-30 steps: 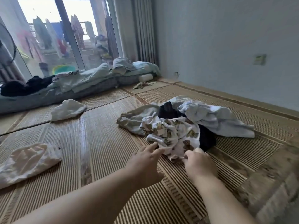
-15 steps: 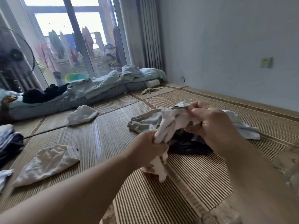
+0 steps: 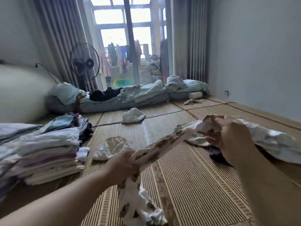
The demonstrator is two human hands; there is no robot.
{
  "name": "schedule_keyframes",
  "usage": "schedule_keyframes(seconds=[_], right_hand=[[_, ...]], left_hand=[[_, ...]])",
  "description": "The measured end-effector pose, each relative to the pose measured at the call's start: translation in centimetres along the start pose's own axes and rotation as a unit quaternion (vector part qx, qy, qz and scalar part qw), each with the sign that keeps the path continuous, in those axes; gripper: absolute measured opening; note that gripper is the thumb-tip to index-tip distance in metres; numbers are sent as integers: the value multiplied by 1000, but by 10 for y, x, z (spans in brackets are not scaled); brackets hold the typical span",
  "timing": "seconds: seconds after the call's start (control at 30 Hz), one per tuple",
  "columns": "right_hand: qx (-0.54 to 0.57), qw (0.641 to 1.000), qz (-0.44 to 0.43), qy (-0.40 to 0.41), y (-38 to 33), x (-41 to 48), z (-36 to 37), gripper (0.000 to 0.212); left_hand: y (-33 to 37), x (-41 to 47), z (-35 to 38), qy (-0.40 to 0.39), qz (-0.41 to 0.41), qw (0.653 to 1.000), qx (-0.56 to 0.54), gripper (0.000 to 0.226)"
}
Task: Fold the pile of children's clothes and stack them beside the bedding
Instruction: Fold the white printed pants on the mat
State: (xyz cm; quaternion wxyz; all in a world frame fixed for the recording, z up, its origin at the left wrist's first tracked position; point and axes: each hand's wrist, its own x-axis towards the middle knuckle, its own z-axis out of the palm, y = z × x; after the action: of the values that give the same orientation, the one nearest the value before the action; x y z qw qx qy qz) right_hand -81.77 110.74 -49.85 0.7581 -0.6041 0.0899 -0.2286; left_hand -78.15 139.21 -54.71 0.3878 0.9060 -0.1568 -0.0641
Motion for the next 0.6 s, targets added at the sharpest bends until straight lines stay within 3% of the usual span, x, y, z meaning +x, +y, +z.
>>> schedule_keyframes(seconds=[0.07, 0.17, 0.3, 0.37, 0.47, 0.6], right_hand=[[39, 999, 28, 0, 4, -3, 12, 14], [39, 998, 47, 17, 18, -4, 27, 10], [-45, 997, 60, 14, 39, -8, 54, 8], [-140, 989, 38, -3, 52, -10, 67, 13], [-327, 939, -15, -107, 68, -19, 86, 32], [-357, 879, -42, -312, 78, -37, 114, 37]], left_hand=[[-12, -11, -19, 15, -42, 999, -10, 5], [-17, -24, -42, 30, -70, 992, -96, 17], [-11, -38, -63, 51, -79, 973, -212, 34], [-10, -37, -72, 63, -79, 963, -249, 27], [-4, -35, -80, 62, -124, 950, -280, 26], [2, -27, -84, 36, -134, 924, -356, 32]])
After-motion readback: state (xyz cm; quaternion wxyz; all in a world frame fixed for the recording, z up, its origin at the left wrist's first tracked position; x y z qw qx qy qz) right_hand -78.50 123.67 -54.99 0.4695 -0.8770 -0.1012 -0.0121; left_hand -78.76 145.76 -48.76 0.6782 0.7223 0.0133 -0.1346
